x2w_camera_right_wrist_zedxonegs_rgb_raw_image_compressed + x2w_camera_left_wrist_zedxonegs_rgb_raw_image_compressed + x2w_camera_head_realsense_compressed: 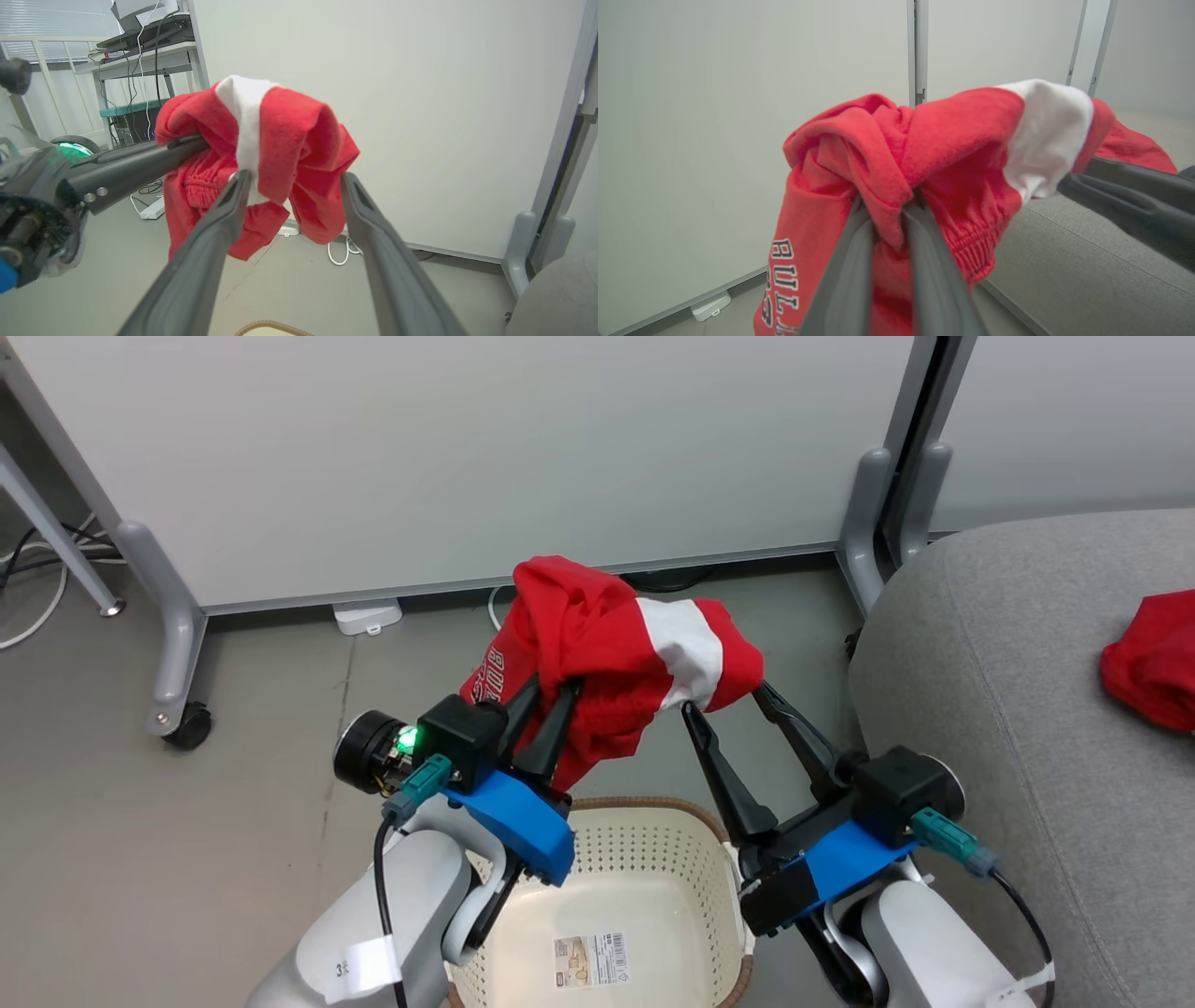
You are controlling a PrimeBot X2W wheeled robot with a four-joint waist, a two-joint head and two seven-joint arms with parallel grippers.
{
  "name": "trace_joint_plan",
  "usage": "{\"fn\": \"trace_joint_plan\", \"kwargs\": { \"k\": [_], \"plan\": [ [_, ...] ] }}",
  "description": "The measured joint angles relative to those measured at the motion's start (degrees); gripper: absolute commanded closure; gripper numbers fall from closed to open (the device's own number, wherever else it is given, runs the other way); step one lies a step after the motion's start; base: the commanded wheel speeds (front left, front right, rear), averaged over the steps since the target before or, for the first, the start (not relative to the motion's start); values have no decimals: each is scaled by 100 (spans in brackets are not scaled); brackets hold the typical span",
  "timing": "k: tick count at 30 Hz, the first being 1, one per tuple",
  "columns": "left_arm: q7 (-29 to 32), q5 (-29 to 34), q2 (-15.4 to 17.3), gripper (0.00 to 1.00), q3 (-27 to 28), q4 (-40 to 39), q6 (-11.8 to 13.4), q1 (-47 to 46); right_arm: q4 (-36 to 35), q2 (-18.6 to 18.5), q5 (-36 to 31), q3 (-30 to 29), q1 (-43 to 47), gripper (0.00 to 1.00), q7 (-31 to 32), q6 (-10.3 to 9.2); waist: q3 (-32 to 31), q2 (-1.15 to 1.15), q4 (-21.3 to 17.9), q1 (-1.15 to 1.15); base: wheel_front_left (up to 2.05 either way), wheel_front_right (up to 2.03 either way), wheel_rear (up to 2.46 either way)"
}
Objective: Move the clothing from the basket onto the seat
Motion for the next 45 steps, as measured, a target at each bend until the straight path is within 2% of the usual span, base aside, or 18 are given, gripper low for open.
{"fn": "trace_joint_plan", "kwargs": {
  "k": [11, 12, 13, 14, 45],
  "plan": [
    [0, 133, -204, 100, -90, 73, -101, -119, 414, 3, 376, 258, -507, 0, 0, 0, 146, 0, 226, 0, 0, 0, 0],
    [0, 134, -218, 100, -93, 78, -105, -120, 466, 2, 403, 271, -536, 55, 0, 0, 148, 0, 234, 0, 0, 0, 0],
    [0, 137, -229, 100, -96, 83, -110, -120, 499, 2, 419, 283, -556, 74, 0, 0, 150, 0, 240, 0, 0, 0, 0],
    [0, 151, -236, 100, -97, 91, -133, -122, 516, 2, 444, 296, -576, 100, 0, 0, 150, 0, 244, 0, 0, 0, 0],
    [0, 360, -290, 100, 78, 204, -276, -123, 513, 2, 542, 408, -673, 100, 0, 0, 170, 0, 182, 0, 0, 0, 0]
  ]
}}
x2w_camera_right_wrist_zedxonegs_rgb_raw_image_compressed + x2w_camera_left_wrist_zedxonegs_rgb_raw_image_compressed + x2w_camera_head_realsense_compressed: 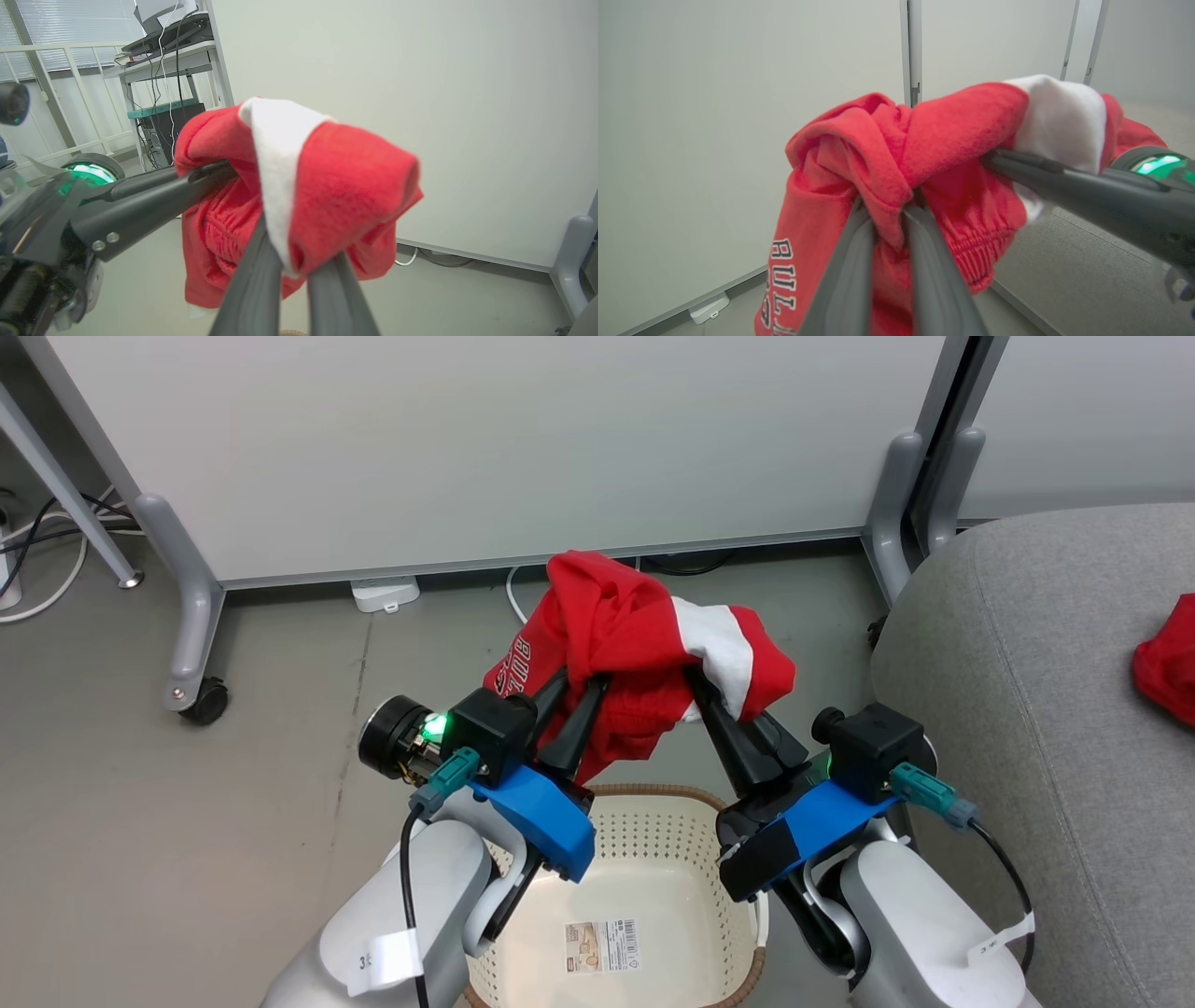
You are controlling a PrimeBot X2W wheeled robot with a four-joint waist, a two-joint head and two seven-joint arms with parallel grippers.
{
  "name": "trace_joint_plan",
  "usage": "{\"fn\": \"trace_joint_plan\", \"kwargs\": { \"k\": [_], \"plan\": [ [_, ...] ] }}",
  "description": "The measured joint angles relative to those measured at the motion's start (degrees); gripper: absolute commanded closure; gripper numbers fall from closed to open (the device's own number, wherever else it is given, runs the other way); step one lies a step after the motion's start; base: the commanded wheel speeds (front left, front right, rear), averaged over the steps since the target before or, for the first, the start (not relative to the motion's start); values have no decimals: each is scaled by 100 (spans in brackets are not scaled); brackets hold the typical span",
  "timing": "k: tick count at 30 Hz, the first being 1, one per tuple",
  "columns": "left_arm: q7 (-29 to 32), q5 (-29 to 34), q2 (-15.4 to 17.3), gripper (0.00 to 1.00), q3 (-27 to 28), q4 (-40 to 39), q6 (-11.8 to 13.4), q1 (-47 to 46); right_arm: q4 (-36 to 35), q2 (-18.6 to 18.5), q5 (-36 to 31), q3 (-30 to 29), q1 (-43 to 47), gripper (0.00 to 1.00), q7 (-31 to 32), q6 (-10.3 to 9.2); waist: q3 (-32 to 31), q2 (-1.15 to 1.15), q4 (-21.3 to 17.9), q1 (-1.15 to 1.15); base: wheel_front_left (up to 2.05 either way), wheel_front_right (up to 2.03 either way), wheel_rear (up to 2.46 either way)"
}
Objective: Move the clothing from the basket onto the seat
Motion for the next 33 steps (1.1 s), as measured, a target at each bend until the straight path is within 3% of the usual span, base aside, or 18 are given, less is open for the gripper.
{"fn": "trace_joint_plan", "kwargs": {
  "k": [2, 4, 25, 33],
  "plan": [
    [0, 13, -4, 100, 8, 13, 0, 0, -2, 0, 0, 1, 0, 100, 0, 0, 3, 0, -1, 0, 0, 0, 0],
    [0, -12, -22, 0, 34, 33, 0, 0, -2, 0, 0, 2, 0, 100, 0, 0, 10, 0, -1, 0, 0, 0, 0],
    [0, 126, -36, 0, 134, -19, 67, -2, -69, 0, -55, -260, -14, 100, 1, 0, 129, 0, -53, -1, 0, 0, 0],
    [0, 237, 24, 0, 185, -116, 99, -3, -331, 1, -249, -645, -8, 100, 1, 0, 301, 0, -324, -1, 0, 0, 0]
  ]
}}
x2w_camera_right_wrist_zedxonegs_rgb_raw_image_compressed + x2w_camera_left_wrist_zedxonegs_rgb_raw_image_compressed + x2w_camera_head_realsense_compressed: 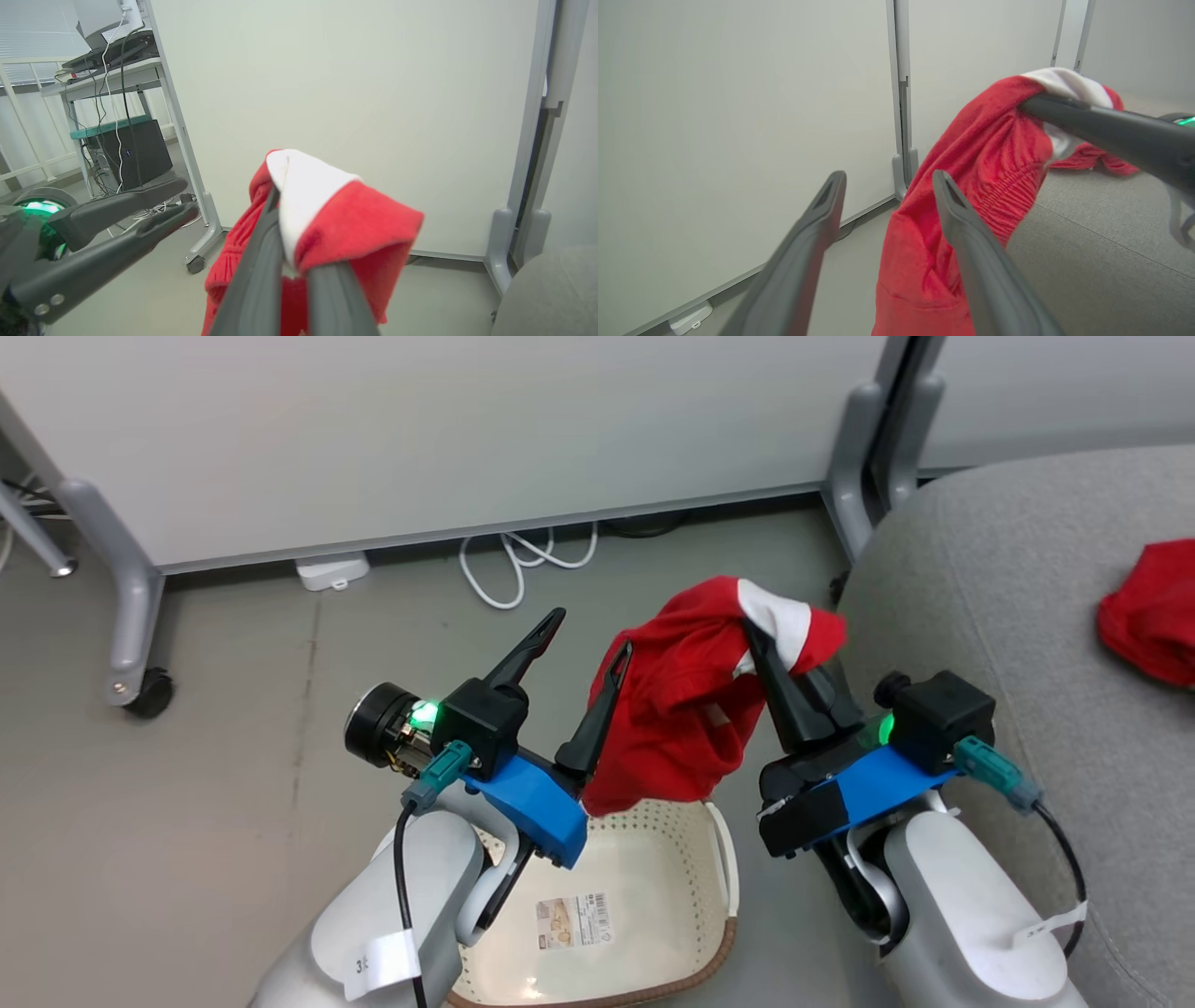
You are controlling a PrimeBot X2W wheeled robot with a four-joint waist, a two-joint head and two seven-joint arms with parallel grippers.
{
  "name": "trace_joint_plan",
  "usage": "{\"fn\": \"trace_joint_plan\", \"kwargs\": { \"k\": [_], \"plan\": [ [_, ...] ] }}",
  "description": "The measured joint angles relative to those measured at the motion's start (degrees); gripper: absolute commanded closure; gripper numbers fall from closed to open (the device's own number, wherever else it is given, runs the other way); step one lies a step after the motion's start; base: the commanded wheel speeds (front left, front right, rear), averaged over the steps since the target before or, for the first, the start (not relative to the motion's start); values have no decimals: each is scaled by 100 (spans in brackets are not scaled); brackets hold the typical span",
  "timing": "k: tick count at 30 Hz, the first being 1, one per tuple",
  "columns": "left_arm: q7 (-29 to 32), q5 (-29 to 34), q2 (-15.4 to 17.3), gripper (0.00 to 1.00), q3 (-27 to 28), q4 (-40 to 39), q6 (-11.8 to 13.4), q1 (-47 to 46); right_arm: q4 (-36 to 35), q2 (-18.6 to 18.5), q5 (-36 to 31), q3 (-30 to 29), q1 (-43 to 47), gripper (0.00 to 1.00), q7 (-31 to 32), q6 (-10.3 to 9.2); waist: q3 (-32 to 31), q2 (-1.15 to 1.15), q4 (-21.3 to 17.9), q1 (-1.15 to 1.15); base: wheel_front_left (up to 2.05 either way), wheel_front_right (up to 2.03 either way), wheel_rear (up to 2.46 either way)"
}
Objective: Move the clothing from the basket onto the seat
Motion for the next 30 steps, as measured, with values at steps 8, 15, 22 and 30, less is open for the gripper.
{"fn": "trace_joint_plan", "kwargs": {
  "k": [8, 15, 22, 30],
  "plan": [
    [0, 146, 66, 0, 10, -58, 20, -103, -361, -18, -294, -410, -12, 100, 0, 0, 249, 0, -579, 0, 0, 0, 0],
    [0, 232, 174, 0, 14, -97, 26, -117, -690, -109, -380, -690, 153, 100, -1, 0, 412, 0, -1222, 0, 0, 0, 0],
    [0, 287, 188, 0, -53, -134, -1, -118, -972, -125, -402, -990, 435, 100, -1, 0, 553, 0, -1853, 0, 0, 0, 0],
    [0, 342, 180, 0, -169, -96, -32, -145, -1187, -73, -394, -1181, 747, 100, 0, 0, 707, 0, -2341, 0, 0, 0, 0]
  ]
}}
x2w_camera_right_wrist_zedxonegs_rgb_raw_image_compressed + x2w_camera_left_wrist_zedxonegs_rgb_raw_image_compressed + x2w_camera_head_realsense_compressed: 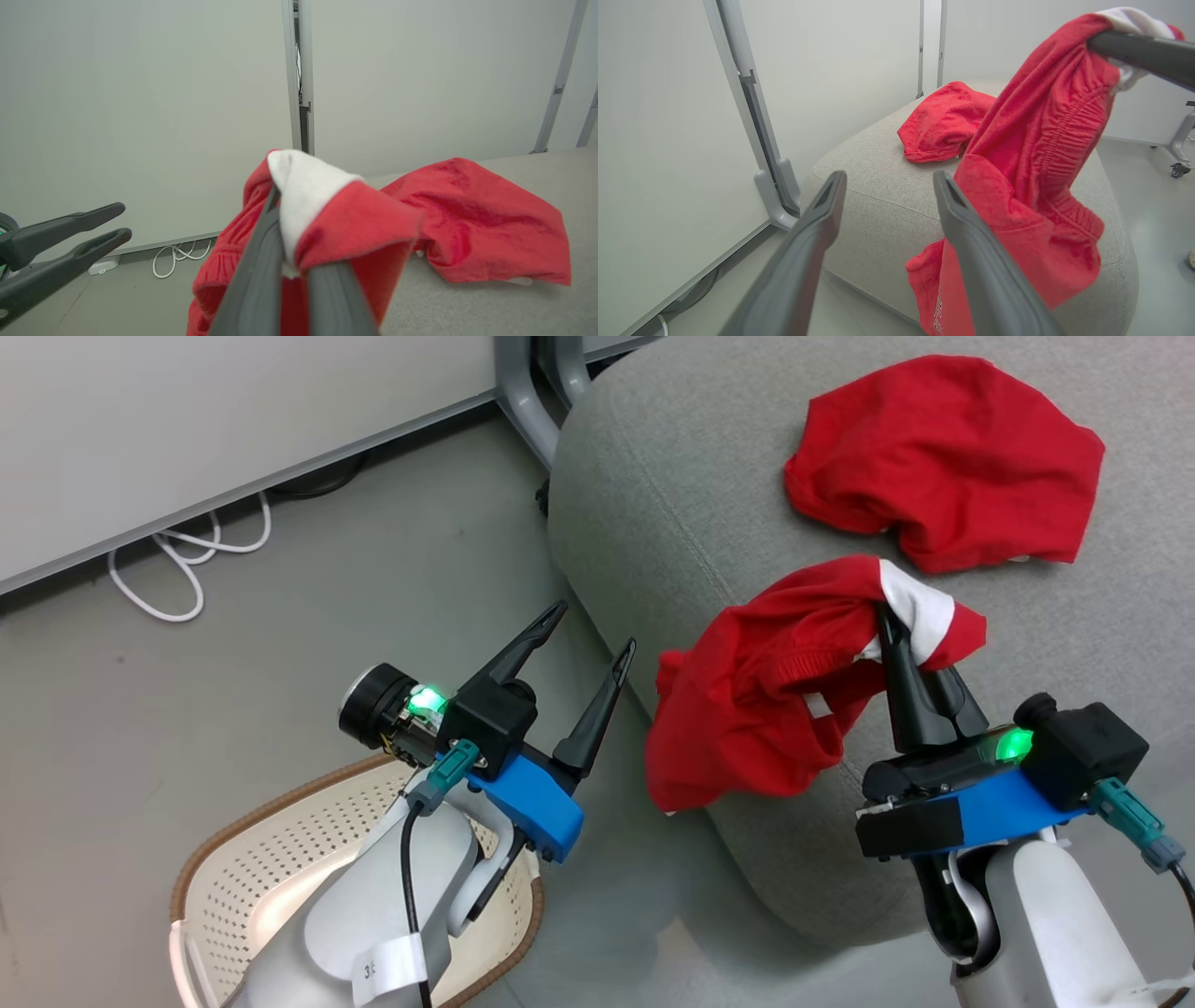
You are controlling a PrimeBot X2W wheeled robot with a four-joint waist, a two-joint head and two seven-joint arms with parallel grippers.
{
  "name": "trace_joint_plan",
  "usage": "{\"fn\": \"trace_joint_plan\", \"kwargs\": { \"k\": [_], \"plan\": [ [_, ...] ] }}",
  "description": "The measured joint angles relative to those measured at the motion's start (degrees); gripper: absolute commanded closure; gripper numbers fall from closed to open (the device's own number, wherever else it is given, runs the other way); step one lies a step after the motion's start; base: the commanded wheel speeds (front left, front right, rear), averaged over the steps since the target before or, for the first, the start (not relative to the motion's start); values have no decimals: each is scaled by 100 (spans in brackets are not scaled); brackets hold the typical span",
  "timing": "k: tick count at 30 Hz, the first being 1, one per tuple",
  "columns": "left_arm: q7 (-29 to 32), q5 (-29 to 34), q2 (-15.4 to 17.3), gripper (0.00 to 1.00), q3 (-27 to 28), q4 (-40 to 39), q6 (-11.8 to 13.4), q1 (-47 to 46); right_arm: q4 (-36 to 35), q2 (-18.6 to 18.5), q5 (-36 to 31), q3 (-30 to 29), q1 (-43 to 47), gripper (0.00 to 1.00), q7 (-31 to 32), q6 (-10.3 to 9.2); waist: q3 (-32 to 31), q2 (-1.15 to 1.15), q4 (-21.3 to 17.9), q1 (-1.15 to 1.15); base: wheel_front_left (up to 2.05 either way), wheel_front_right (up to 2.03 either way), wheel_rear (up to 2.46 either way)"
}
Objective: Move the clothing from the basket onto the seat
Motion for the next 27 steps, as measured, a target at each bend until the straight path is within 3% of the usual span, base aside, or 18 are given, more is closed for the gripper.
{"fn": "trace_joint_plan", "kwargs": {
  "k": [9, 14, 18, 22, 27],
  "plan": [
    [0, 0, 27, 0, -30, 12, 0, -57, -44, 43, 41, -25, 6, 100, 0, 0, 49, 0, -109, 0, 0, 0, 0],
    [37, 53, 37, 0, -60, -82, 9, -223, -166, 52, -10, -146, -561, 100, 0, 0, 246, 0, -42, 0, 0, 0, 0],
    [81, 157, 62, 0, -85, -210, 16, -489, -312, 45, 14, -576, -1344, 100, -1, 0, 545, 0, 58, 0, 0, 0, 0],
    [215, 302, 91, 0, -182, -359, 15, -741, -444, -224, -29, -1121, -2302, 100, -1, 0, 964, 0, 180, 1, 0, 0, 0],
    [363, 456, 209, 0, -207, -553, 34, -1061, -535, -900, -85, -1897, -3512, 100, -1, 0, 1592, 0, 333, 1, 0, 0, 0]
  ]
}}
